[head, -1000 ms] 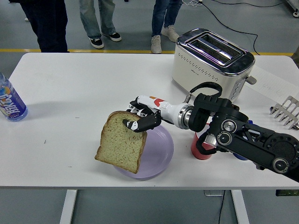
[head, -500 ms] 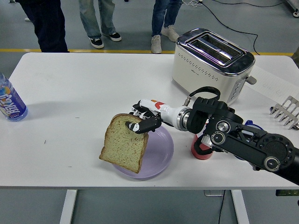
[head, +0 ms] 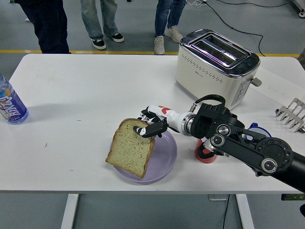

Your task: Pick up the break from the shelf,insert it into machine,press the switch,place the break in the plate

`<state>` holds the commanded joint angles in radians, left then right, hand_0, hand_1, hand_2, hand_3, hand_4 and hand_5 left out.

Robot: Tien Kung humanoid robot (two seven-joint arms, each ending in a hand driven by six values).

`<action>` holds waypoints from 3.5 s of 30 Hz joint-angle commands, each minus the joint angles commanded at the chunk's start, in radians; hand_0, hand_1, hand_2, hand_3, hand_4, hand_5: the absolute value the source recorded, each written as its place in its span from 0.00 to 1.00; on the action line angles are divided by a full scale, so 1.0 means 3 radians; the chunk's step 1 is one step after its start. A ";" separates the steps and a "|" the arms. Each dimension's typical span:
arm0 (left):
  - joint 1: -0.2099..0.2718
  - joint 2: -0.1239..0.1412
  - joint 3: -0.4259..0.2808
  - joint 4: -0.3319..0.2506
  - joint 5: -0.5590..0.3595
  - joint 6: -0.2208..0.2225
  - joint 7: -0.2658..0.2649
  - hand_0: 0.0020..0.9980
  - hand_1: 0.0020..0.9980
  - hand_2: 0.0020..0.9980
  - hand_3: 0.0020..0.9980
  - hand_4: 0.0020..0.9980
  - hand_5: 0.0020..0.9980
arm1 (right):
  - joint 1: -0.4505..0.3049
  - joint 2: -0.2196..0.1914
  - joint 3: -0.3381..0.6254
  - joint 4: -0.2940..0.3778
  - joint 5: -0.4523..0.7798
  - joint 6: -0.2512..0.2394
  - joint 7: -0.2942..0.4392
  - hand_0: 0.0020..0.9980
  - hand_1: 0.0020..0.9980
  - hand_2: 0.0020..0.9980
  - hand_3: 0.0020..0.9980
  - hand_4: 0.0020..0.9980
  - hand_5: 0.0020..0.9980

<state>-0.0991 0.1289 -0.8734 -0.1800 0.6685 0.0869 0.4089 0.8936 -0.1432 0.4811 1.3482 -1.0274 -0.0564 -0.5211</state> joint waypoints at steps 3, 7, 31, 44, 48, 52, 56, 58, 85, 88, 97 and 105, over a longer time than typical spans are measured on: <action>-0.0001 0.0001 0.0006 0.0000 -0.0002 -0.0002 0.0000 0.33 0.44 0.58 0.72 0.60 1.00 | -0.0004 0.0007 -0.0005 -0.0034 -0.0012 -0.0006 0.0003 0.12 0.18 0.42 0.49 0.45 0.00; -0.0006 0.0001 0.0007 0.0000 -0.0004 -0.0001 -0.0001 0.33 0.44 0.59 0.72 0.60 1.00 | -0.0006 0.0016 -0.0011 -0.0071 -0.0032 -0.0017 0.0008 0.12 0.18 0.42 0.49 0.45 0.00; -0.0033 0.0001 0.0032 0.0000 -0.0036 -0.0001 -0.0011 0.33 0.44 0.59 0.72 0.59 1.00 | 0.0017 0.0008 -0.0065 -0.0124 -0.0349 0.0185 -0.0025 0.19 0.32 0.50 0.54 0.51 0.00; -0.0037 0.0001 0.0035 0.0000 -0.0038 -0.0001 -0.0012 0.33 0.44 0.59 0.72 0.59 1.00 | 0.0009 0.0013 -0.0055 -0.0112 -0.0619 0.0279 0.0016 0.30 0.37 0.52 0.57 0.59 0.07; -0.0037 0.0001 0.0034 0.0000 -0.0038 0.0000 -0.0011 0.33 0.44 0.59 0.72 0.59 1.00 | 0.0012 0.0009 -0.0043 -0.0110 -0.0681 0.0319 0.0020 0.44 0.46 0.58 0.63 0.63 0.12; -0.0036 0.0000 0.0041 0.0000 -0.0046 0.0001 -0.0013 0.33 0.44 0.59 0.72 0.59 1.00 | 0.0013 0.0003 -0.0037 -0.0097 -0.0766 0.0361 0.0025 0.44 0.46 0.58 0.63 0.63 0.12; -0.0039 0.0001 0.0048 0.0000 -0.0055 0.0000 -0.0016 0.33 0.44 0.59 0.72 0.59 1.00 | 0.0016 -0.0001 -0.0030 -0.0087 -0.0823 0.0362 0.0025 0.59 0.55 0.62 0.66 0.64 0.15; -0.0041 0.0000 0.0046 0.0000 -0.0053 0.0001 -0.0015 0.33 0.44 0.59 0.72 0.59 1.00 | 0.0017 -0.0004 -0.0028 -0.0083 -0.0832 0.0362 0.0026 0.59 0.55 0.62 0.66 0.64 0.15; -0.0006 -0.0005 -0.0003 0.0000 0.0008 0.0000 -0.0003 0.33 0.43 0.58 0.72 0.59 1.00 | -0.0019 -0.0030 -0.0001 -0.0027 -0.0997 0.0239 0.0051 0.88 0.83 0.82 0.82 0.67 0.17; -0.0004 -0.0005 -0.0004 0.0000 0.0008 -0.0001 -0.0003 0.33 0.43 0.58 0.72 0.59 1.00 | -0.0023 -0.0037 0.0010 -0.0008 -0.1012 0.0223 0.0056 0.88 0.83 0.82 0.82 0.67 0.17; -0.0010 -0.0003 0.0010 0.0000 -0.0012 -0.0004 -0.0009 0.33 0.44 0.58 0.72 0.59 1.00 | -0.0068 -0.0096 0.0149 0.0144 -0.0971 0.0157 0.0155 0.90 0.85 0.84 0.84 0.68 0.18; -0.0011 -0.0004 0.0011 0.0000 -0.0022 -0.0007 -0.0009 0.33 0.44 0.59 0.72 0.59 1.00 | -0.0109 -0.0177 0.0259 0.0258 -0.0718 -0.0037 0.0844 0.92 0.85 0.84 0.86 0.68 0.18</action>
<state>-0.1025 0.1278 -0.8701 -0.1800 0.6618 0.0849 0.4061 0.8610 -0.1962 0.5589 1.4256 -1.2429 -0.0674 -0.2679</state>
